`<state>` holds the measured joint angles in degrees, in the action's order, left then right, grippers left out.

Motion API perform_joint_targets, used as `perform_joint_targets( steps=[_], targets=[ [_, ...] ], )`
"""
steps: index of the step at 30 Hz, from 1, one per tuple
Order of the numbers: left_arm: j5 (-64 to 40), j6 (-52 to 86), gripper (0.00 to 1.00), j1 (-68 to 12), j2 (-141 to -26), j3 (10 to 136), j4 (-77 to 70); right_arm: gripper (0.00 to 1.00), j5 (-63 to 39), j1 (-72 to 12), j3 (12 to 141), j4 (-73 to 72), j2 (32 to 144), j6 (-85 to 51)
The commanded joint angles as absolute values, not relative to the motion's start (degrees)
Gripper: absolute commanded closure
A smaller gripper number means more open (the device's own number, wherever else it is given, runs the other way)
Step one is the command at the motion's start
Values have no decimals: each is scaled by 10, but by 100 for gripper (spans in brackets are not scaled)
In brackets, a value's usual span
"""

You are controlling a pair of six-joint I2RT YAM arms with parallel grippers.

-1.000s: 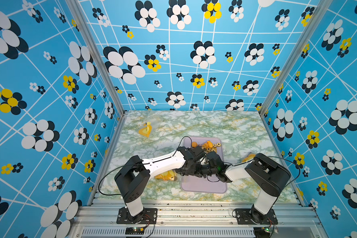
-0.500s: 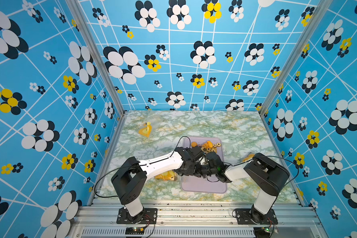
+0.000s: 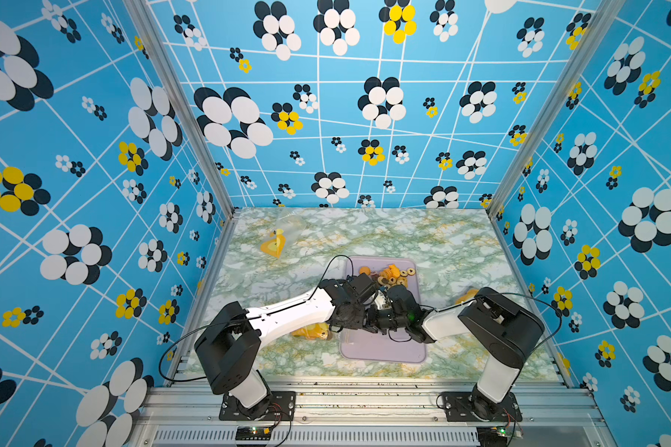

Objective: Pour cookies out of the ziploc bag
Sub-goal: Open the ziploc bag at the center of the board.

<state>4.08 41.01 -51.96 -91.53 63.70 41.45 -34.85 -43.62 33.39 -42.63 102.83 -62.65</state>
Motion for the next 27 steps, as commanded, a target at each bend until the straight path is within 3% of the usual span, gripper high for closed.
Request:
perform_joint_targets(
  steps=[1,22,27],
  targets=[
    [27,418,68,-516,-917,627,407,100,-351,-440,328,-432,1022,-627],
    [25,421,79,-509,-967,646,427,100,-349,-440,316,-439,1013,-627],
    [15,418,87,-509,-969,648,418,100,-347,-440,316,-439,1014,-627]
  ],
)
